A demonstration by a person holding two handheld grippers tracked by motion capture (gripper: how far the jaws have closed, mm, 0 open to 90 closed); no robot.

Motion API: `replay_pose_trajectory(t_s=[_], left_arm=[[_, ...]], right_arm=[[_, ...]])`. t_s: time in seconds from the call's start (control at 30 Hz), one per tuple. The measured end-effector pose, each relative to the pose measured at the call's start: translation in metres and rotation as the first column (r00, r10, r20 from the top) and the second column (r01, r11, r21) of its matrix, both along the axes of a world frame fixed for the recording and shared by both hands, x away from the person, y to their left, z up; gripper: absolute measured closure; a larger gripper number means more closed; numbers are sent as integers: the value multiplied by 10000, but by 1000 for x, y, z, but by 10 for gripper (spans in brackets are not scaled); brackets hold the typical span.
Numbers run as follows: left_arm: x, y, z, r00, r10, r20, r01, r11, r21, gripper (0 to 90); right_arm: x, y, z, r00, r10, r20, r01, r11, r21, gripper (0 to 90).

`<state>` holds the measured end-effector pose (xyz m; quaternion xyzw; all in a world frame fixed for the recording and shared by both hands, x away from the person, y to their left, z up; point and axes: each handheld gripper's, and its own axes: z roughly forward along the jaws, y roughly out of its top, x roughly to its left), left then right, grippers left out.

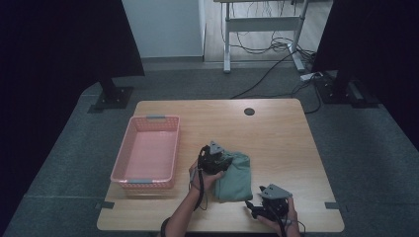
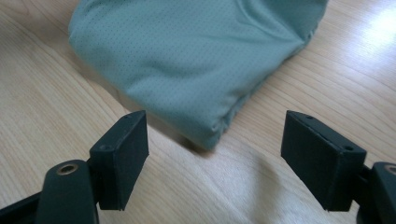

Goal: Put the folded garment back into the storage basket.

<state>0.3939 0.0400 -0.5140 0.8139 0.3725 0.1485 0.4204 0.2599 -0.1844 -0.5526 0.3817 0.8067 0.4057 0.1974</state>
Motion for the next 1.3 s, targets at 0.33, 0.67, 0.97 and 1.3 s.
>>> replay_pose_trajectory(t_s=[0.33,0.67,0.97,1.3], left_arm=[[-1,-1,1,10000,-23,42,23,10000,52,636],[-1,-1,0,10000,-42,27,42,10000,27,636],[-1,0,-1,10000,14,14,-14,10000,-21,636],[-2,0,-1,10000,28,30,-28,10000,-63,636]], right_arm=[[6,12,-3,9998,141,-172,-143,9999,-95,236],[15,21,-2,9992,140,-373,-145,9998,-145,238],[27,29,-3,9976,162,-668,-180,9995,-266,222],[31,28,-3,9957,223,-899,-239,9996,-175,207]])
